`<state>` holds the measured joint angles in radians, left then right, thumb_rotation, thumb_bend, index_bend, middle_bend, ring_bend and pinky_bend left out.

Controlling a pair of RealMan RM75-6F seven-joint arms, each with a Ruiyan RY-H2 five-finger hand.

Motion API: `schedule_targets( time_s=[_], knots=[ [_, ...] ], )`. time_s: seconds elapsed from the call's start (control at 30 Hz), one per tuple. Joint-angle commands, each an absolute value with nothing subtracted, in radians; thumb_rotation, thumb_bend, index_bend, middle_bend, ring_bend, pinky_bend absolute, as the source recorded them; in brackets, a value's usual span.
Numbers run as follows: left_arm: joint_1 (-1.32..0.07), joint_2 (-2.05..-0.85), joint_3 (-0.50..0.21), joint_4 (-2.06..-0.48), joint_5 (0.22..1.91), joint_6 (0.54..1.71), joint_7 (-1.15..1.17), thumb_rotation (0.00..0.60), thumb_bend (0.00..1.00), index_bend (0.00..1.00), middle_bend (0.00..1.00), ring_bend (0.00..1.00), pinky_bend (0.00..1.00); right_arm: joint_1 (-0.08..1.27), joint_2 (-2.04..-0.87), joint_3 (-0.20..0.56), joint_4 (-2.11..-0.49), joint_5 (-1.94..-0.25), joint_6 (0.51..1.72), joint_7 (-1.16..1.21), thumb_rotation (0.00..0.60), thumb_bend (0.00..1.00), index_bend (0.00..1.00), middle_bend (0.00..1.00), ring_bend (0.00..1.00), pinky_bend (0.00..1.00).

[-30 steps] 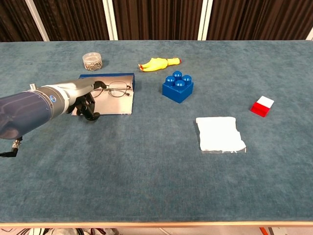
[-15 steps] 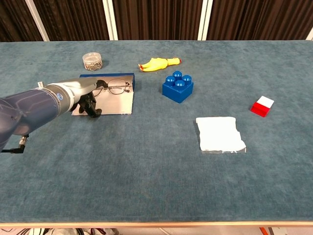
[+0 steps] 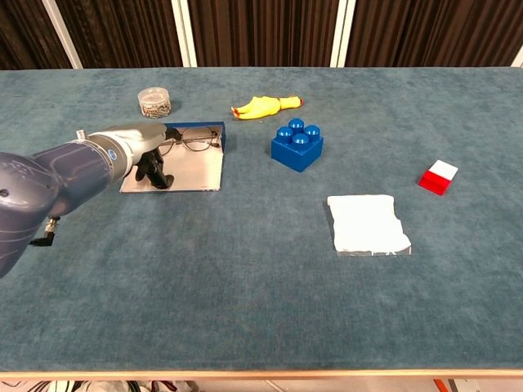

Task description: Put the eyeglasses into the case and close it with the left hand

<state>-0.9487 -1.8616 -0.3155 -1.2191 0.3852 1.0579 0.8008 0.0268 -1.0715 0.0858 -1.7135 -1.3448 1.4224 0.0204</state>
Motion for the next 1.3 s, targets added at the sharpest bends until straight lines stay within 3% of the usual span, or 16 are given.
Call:
schedule_targets(
  time_s=[0.03,0.33,0.57,0.77,0.83,0.97,1.07,1.17,1.3],
  knots=[
    [-0.956,-1.873,-0.323,-1.196,0.383,1.057,0.806,0.6,0.42,0.0,0.64,0.7,0.79,0.027,-1.072,0.086,-1.713,-1.345,1.423,0.02,0.6,0.05,0.0,0.0,0.02,0.19],
    [-0.958,-1.885,-0.322,-1.18,0.413,1.068,0.81,0.6,0.43,0.0,0.64,0.7,0.79,0.028,-1.073,0.087,-1.714,-1.343,1.421,0.018,0.6,0.05,0.0,0.0,0.02,0.19],
    [-0.939,-1.851,-0.292,-1.286,0.43,1.084,0.836,0.6,0.42,0.01,0.63,0.69,0.79,0.027,-1.074,0.087,-1.714,-1.344,1.424,0.015,0.6,0.05,0.0,0.0,0.02,0.19],
    [-0.907,-1.794,-0.257,-1.442,0.498,1.154,0.837,0.6,0.39,0.11,0.59,0.65,0.77,0.028,-1.075,0.087,-1.713,-1.346,1.424,0.015,0.6,0.05,0.0,0.0,0.02,0.19],
    [-0.897,-1.777,-0.245,-1.484,0.524,1.171,0.833,0.6,0.35,0.14,0.51,0.57,0.68,0.028,-1.075,0.087,-1.713,-1.346,1.424,0.016,0.6,0.05,0.0,0.0,0.02,0.19],
    [-0.875,-1.753,-0.219,-1.543,0.594,1.21,0.814,0.6,0.27,0.13,0.32,0.33,0.39,0.027,-1.075,0.087,-1.715,-1.346,1.425,0.018,0.6,0.05,0.0,0.0,0.02,0.19],
    [-0.862,-1.746,-0.192,-1.549,0.657,1.235,0.802,0.6,0.19,0.12,0.21,0.16,0.23,0.027,-1.074,0.087,-1.716,-1.346,1.424,0.021,0.6,0.05,0.0,0.0,0.02,0.19],
    [-0.847,-1.743,-0.164,-1.533,0.713,1.254,0.79,0.6,0.14,0.11,0.14,0.06,0.13,0.028,-1.073,0.087,-1.717,-1.346,1.422,0.024,0.6,0.05,0.0,0.0,0.02,0.19],
    [-0.832,-1.741,-0.151,-1.511,0.751,1.263,0.772,0.6,0.13,0.1,0.12,0.04,0.11,0.027,-1.071,0.087,-1.719,-1.344,1.419,0.029,0.6,0.05,0.0,0.0,0.02,0.19]
  ],
)
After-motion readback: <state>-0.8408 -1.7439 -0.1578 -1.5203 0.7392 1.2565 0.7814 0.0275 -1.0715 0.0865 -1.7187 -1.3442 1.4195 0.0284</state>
